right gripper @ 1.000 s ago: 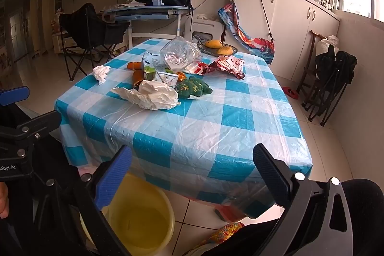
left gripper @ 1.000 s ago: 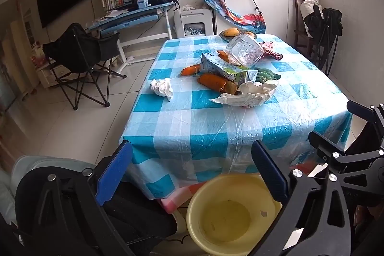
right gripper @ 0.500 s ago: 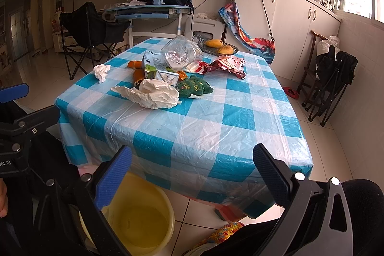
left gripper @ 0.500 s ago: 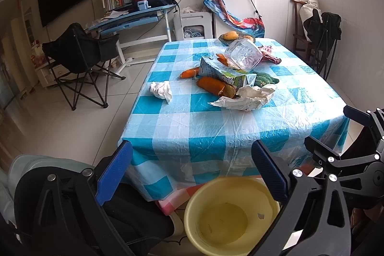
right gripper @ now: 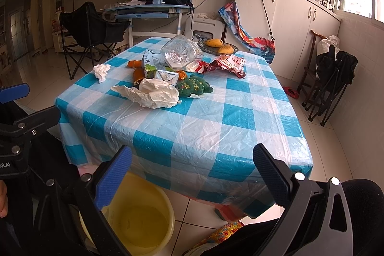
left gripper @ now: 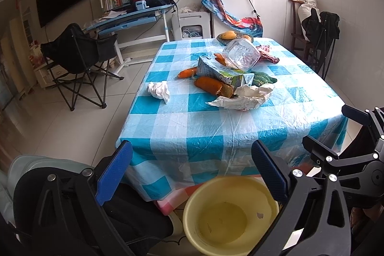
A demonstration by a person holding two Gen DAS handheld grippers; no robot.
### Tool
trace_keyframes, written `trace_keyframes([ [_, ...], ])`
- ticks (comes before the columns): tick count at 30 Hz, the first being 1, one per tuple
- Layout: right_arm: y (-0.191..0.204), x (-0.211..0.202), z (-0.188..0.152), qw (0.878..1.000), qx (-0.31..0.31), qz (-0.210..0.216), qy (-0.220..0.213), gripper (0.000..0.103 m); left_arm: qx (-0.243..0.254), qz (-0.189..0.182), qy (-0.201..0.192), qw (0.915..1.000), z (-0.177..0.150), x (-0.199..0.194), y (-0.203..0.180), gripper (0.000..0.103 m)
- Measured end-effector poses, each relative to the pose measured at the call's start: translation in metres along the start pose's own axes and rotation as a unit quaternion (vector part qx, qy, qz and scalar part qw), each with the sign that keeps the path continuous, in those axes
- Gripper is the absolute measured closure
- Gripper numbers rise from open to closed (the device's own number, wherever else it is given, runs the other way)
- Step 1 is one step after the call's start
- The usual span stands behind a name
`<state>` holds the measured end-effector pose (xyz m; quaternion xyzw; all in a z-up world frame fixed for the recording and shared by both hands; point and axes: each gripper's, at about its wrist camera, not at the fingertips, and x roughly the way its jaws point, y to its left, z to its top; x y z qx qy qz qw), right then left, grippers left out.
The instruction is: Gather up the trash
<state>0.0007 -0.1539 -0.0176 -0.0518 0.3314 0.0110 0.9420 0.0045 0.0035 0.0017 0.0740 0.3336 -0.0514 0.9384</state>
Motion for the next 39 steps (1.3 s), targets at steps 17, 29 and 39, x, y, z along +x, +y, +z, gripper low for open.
trace_keyframes([
  [17, 0.0008, 0.0012, -0.0001, 1.000, 0.000, 0.000, 0.001, 0.006, 0.000, 0.000, 0.000, 1.0000, -0.0005, 0.0003, 0.0000, 0.007],
  [29, 0.0009, 0.0012, 0.0001, 1.000, 0.000, 0.000, 0.002, 0.006, 0.000, 0.000, 0.000, 1.0000, -0.0005, 0.0004, -0.0002, 0.007],
  [39, 0.0004, 0.0012, 0.0011, 1.000, 0.001, 0.000, 0.001, 0.006, -0.007, 0.000, 0.005, 1.0000, 0.0004, 0.0035, 0.0037, 0.007],
])
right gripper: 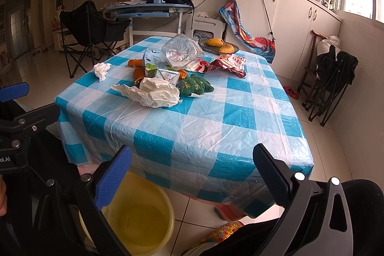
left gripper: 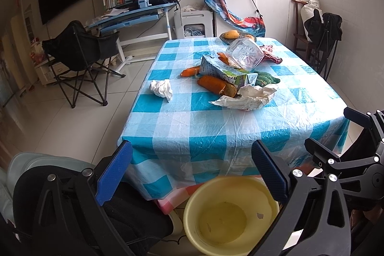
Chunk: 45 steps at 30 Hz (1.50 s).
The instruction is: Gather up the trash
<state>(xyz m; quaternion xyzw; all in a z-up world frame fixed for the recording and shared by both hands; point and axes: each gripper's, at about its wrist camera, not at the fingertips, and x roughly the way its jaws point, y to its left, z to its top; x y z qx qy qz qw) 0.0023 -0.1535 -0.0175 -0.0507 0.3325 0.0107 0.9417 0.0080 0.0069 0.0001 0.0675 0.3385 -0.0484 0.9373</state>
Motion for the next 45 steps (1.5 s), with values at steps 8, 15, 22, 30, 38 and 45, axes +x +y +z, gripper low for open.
trace_keyframes([
  [8, -0.005, -0.003, -0.001, 1.000, 0.012, 0.004, -0.004, 0.006, 0.009, 0.004, 0.004, 0.9999, -0.002, 0.004, -0.003, 0.007],
  [15, -0.004, -0.001, 0.001, 1.000, 0.009, 0.004, -0.003, 0.006, 0.007, 0.003, 0.005, 1.0000, -0.003, 0.005, -0.003, 0.007],
  [22, -0.004, -0.001, 0.000, 1.000, 0.005, 0.004, -0.001, 0.006, 0.004, 0.002, 0.007, 1.0000, -0.003, 0.006, -0.003, 0.007],
  [30, -0.003, -0.002, 0.000, 1.000, 0.007, 0.007, -0.002, 0.006, -0.012, 0.011, 0.026, 0.9995, -0.004, 0.014, 0.006, 0.007],
  [38, -0.005, -0.009, 0.007, 0.999, 0.029, 0.024, -0.011, 0.006, -0.074, 0.006, 0.029, 0.9969, -0.002, 0.014, 0.030, 0.007],
  [45, 0.010, -0.008, 0.025, 0.998, -0.025, 0.047, -0.029, 0.006, -0.121, 0.013, 0.025, 0.9923, 0.016, 0.017, 0.051, 0.007],
])
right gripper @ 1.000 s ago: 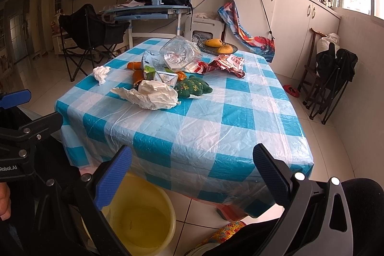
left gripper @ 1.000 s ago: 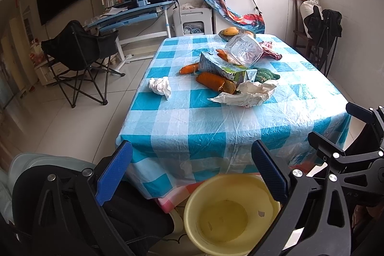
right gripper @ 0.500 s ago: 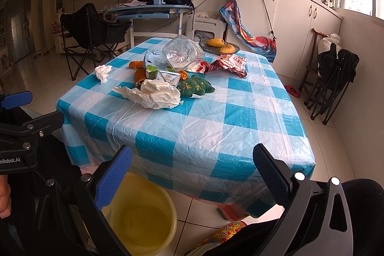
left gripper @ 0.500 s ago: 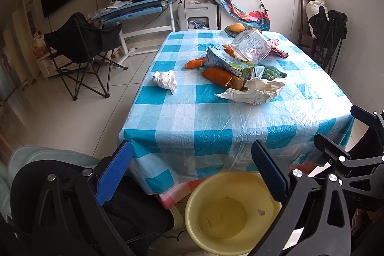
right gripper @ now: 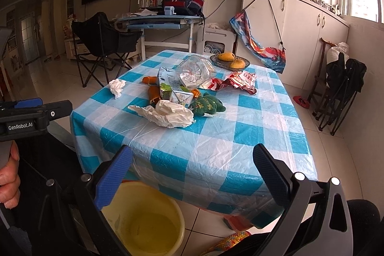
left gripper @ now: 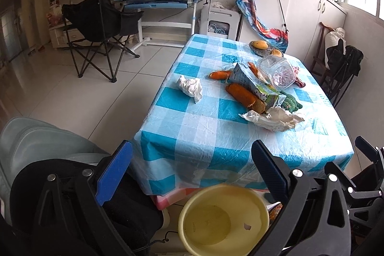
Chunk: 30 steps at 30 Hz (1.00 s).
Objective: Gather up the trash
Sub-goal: 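Reach the right tool to the crumpled white tissue and close on it, then carry the tissue over the yellow basin with the right tool and release it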
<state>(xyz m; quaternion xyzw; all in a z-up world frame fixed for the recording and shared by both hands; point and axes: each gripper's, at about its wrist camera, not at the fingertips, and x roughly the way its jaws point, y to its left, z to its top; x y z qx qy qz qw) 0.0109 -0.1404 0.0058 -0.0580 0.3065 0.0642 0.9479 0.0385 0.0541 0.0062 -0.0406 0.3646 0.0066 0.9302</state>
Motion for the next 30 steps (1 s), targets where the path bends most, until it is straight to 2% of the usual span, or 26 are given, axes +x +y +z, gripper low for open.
trace_keyframes([
  [9, 0.006, 0.048, 0.039, 0.997, -0.052, 0.050, 0.004, 0.008, -0.024, 0.020, 0.035, 0.9989, 0.047, 0.055, -0.001, 0.007],
  [11, 0.008, 0.062, 0.041, 0.996, -0.068, 0.058, 0.017, 0.020, -0.038, 0.020, 0.048, 0.9979, 0.057, 0.073, 0.001, 0.007],
  [13, 0.007, 0.076, 0.039, 0.995, -0.071, 0.069, 0.035, 0.027, -0.045, 0.023, 0.059, 0.9970, 0.064, 0.092, 0.001, 0.007],
  [17, 0.007, 0.094, 0.031, 0.993, -0.067, 0.080, 0.061, 0.035, -0.050, 0.037, 0.077, 0.9951, 0.076, 0.129, -0.001, 0.007],
  [18, 0.008, 0.097, 0.028, 0.992, -0.068, 0.082, 0.067, 0.037, -0.051, 0.042, 0.079, 0.9947, 0.079, 0.138, -0.001, 0.007],
  [20, 0.009, 0.102, 0.025, 0.991, -0.072, 0.086, 0.079, 0.049, -0.044, 0.057, 0.081, 0.9941, 0.085, 0.154, -0.005, 0.007],
  [23, 0.011, 0.104, 0.023, 0.990, -0.069, 0.094, 0.081, 0.059, -0.027, 0.086, 0.088, 0.9920, 0.090, 0.178, -0.010, 0.008],
  [24, 0.009, 0.103, 0.023, 0.990, -0.064, 0.098, 0.081, 0.061, -0.024, 0.090, 0.094, 0.9912, 0.090, 0.185, -0.010, 0.014],
  [25, 0.007, 0.105, 0.023, 0.990, -0.058, 0.103, 0.083, 0.063, -0.022, 0.093, 0.101, 0.9903, 0.090, 0.193, -0.010, 0.027],
  [26, 0.005, 0.104, 0.023, 0.989, -0.051, 0.108, 0.083, 0.066, -0.020, 0.095, 0.106, 0.9896, 0.089, 0.198, -0.009, 0.032],
  [27, 0.002, 0.104, 0.023, 0.989, -0.043, 0.114, 0.083, 0.067, -0.013, 0.101, 0.094, 0.9903, 0.089, 0.198, -0.010, 0.042],
  [28, -0.001, 0.104, 0.023, 0.989, -0.034, 0.120, 0.083, 0.068, -0.012, 0.096, 0.089, 0.9914, 0.090, 0.198, -0.011, 0.057],
  [29, -0.003, 0.104, 0.024, 0.988, -0.024, 0.127, 0.083, 0.069, -0.013, 0.086, 0.089, 0.9922, 0.091, 0.198, -0.011, 0.066],
  [30, -0.005, 0.105, 0.024, 0.987, -0.013, 0.134, 0.084, 0.070, -0.019, 0.062, 0.092, 0.9937, 0.092, 0.197, -0.009, 0.081],
])
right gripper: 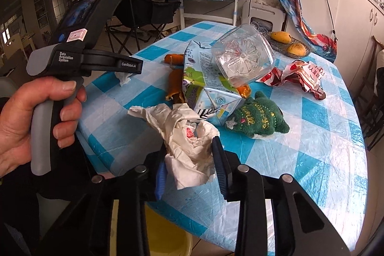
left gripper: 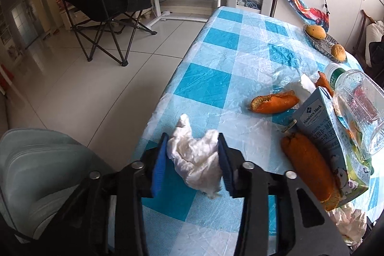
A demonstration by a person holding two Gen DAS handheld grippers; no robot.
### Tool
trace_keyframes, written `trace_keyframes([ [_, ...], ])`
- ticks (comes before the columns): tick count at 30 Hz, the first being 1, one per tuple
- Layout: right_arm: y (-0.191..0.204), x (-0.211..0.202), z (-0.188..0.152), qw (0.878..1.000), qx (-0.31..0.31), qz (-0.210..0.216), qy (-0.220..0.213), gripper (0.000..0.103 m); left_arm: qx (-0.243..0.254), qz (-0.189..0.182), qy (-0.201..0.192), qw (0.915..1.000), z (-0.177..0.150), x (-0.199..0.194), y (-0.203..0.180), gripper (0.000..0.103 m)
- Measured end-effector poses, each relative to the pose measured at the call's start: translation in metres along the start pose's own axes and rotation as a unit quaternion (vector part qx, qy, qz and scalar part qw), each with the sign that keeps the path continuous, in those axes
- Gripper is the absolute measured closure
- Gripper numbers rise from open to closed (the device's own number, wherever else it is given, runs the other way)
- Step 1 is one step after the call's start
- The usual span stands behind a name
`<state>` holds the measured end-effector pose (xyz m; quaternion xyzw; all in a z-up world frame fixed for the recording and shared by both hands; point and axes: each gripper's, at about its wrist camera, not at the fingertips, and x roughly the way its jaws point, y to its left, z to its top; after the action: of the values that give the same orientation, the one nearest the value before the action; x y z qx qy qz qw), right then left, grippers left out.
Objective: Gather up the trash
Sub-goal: 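Carry the tissue over the yellow basin with the right tool and release it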
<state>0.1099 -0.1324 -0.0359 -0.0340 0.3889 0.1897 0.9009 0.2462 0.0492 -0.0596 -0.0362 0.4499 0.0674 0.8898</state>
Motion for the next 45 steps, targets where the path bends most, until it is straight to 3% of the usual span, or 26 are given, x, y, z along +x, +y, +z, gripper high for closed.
trace_keyframes([
  [5, -0.014, -0.007, 0.001, 0.997, 0.059, 0.048, -0.010, 0.072, -0.031, -0.076, -0.006, 0.9966, -0.009, -0.017, 0.013, 0.084],
  [10, -0.005, -0.021, -0.003, 0.995, 0.066, 0.071, -0.025, 0.072, -0.026, -0.126, -0.037, 0.9910, -0.023, -0.058, 0.013, 0.084],
  [17, 0.017, -0.039, -0.014, 0.994, 0.051, 0.095, -0.016, 0.072, -0.004, -0.141, -0.045, 0.9890, -0.063, -0.094, 0.015, 0.084],
  [23, 0.034, -0.039, -0.045, 0.990, 0.069, 0.117, 0.038, 0.072, 0.023, -0.136, -0.048, 0.9893, -0.095, -0.119, 0.017, 0.084],
  [30, 0.046, -0.032, -0.075, 0.986, 0.089, 0.103, 0.096, 0.068, 0.030, -0.137, -0.034, 0.9895, -0.126, -0.138, 0.025, 0.084],
  [33, 0.041, -0.032, -0.081, 0.984, 0.110, 0.083, 0.110, 0.056, 0.034, -0.137, -0.025, 0.9897, -0.137, -0.144, 0.026, 0.084],
  [37, 0.029, -0.051, -0.080, 0.986, 0.133, 0.048, 0.084, 0.041, 0.049, -0.137, -0.005, 0.9894, -0.151, -0.147, 0.024, 0.084],
  [40, 0.020, -0.071, -0.082, 0.988, 0.146, 0.022, 0.044, 0.036, 0.081, -0.145, 0.026, 0.9858, -0.161, -0.142, 0.013, 0.081],
  [41, 0.017, -0.077, -0.084, 0.988, 0.150, 0.011, 0.030, 0.031, 0.089, -0.143, 0.034, 0.9851, -0.165, -0.140, 0.009, 0.079],
  [43, 0.012, -0.085, -0.083, 0.988, 0.156, -0.007, 0.006, 0.026, 0.100, -0.146, 0.044, 0.9833, -0.168, -0.138, 0.004, 0.060],
  [45, 0.006, -0.087, -0.085, 0.987, 0.162, -0.020, -0.010, 0.024, 0.102, -0.139, 0.033, 0.9844, -0.168, -0.139, 0.001, 0.048],
])
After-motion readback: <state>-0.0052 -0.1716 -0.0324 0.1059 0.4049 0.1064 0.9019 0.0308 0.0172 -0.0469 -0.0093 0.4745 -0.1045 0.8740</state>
